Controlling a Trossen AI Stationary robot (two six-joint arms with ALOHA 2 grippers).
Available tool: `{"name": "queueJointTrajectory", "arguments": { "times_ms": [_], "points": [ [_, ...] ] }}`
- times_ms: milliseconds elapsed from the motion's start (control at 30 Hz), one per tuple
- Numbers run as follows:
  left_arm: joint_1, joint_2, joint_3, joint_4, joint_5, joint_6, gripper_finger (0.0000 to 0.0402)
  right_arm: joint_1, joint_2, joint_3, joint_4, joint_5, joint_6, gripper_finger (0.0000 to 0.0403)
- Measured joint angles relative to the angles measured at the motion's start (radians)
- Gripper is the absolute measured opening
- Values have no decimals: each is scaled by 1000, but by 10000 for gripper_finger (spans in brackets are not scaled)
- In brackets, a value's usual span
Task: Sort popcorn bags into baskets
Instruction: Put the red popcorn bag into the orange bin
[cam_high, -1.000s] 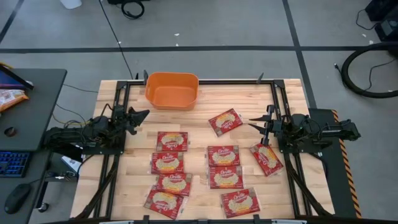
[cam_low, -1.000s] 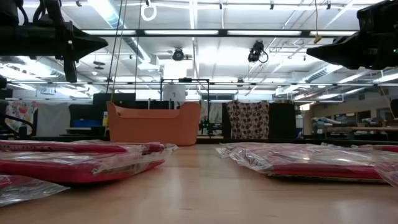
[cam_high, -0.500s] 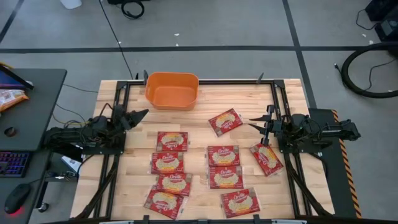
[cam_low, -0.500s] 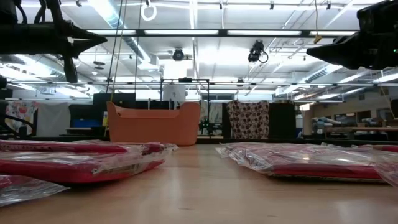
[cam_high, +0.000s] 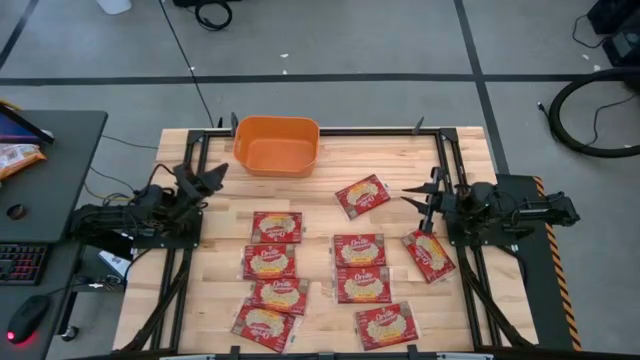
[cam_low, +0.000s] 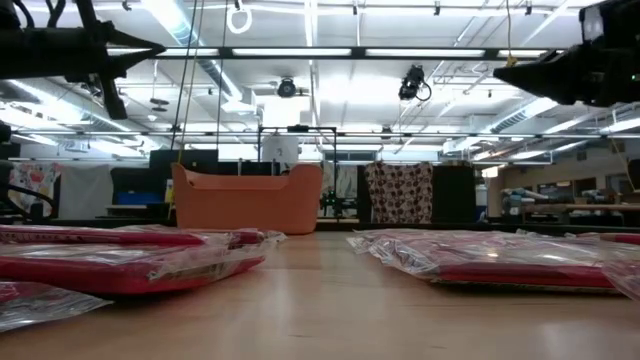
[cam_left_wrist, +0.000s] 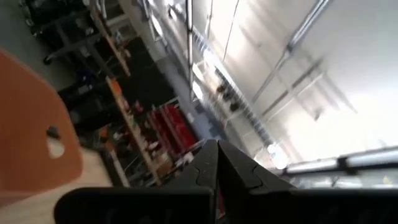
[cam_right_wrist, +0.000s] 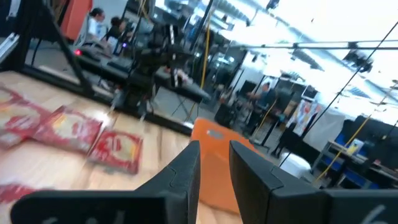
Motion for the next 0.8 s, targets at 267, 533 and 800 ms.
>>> {"name": "queueJointTrajectory", "arguments": {
  "times_ms": [267,533,800],
  "points": [
    [0,0,0,-3,-81,-5,11,0,0,0,255,-2,238,90],
    [0,0,0,47,-150,-20,11,0,4,0,276,530,1127,90],
    [0,10,41,83,-137,26,11,-43,19,0,221,656,1426,90]
  ]
}}
